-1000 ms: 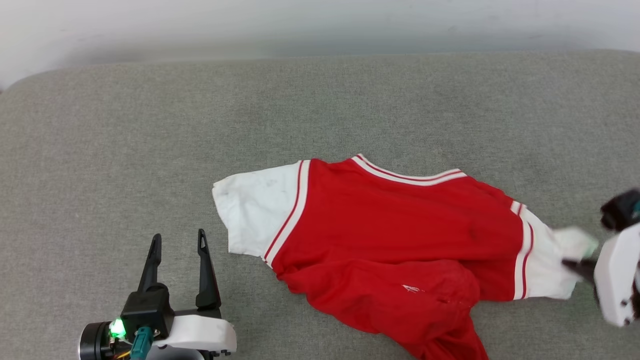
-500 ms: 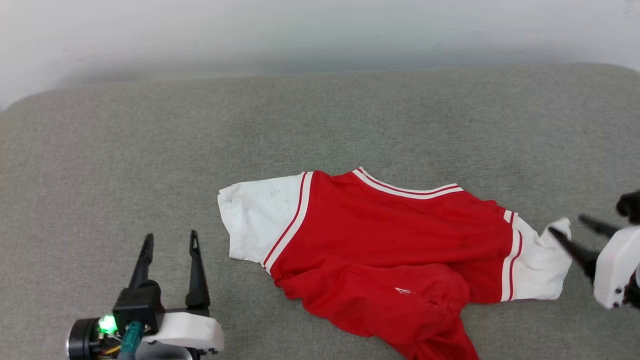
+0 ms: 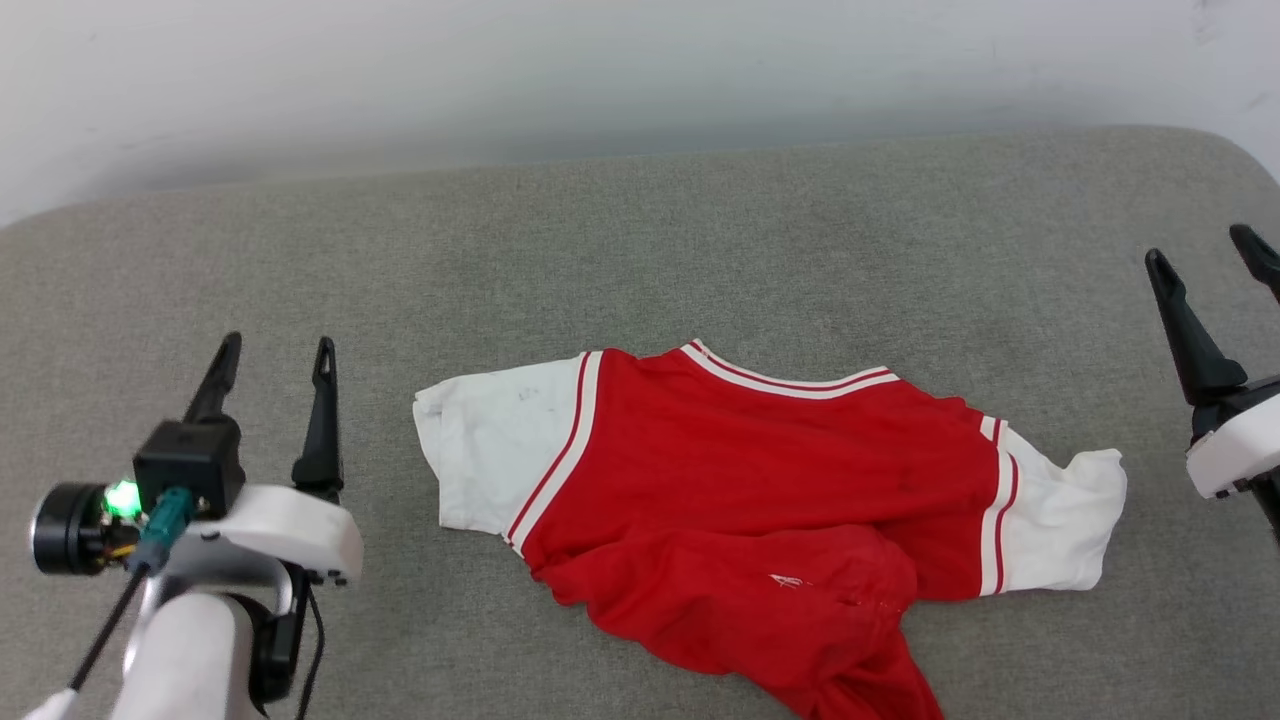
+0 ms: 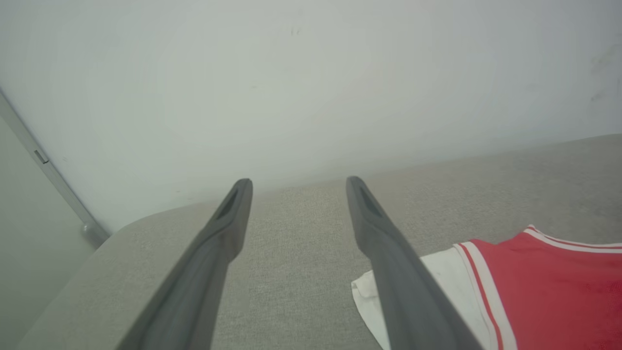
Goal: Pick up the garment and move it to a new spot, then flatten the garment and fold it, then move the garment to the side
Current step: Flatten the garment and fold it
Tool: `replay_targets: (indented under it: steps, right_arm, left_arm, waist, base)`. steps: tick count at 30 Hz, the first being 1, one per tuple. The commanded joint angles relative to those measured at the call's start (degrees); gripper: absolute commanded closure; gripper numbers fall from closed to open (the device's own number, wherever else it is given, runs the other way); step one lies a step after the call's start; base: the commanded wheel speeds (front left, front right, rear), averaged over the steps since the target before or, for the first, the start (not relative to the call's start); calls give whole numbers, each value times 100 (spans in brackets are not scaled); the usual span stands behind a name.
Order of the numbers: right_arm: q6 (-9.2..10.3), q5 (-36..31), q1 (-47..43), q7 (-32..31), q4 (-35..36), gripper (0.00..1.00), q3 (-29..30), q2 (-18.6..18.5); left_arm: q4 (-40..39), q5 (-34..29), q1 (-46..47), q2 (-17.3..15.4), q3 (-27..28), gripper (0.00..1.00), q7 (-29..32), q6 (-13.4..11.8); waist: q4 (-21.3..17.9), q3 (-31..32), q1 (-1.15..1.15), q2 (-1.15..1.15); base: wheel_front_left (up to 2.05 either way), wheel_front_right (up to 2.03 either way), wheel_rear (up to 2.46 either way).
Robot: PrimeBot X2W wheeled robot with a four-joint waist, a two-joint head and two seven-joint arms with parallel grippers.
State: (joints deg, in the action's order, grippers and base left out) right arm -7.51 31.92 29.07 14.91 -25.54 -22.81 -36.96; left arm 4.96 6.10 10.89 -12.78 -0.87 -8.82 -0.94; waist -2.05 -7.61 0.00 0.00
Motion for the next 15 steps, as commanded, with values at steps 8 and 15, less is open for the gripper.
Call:
replay_targets:
  steps: [8,15]
  right_arm:
    - [4,-1819,-1501,26,2137,0,2086,1713]
    - [4,-2416,-2253,26,2942,0,2361,2443]
  left_arm:
    - [136,267,1009,-484,-156,0,1166,543]
    - [414,751,1913,-909,-615,0,2478,800]
  waist:
    - [-69,-217,0,0]
    - [-121,-400,0,0]
  base:
    - [0,0,0]
    - [0,0,0]
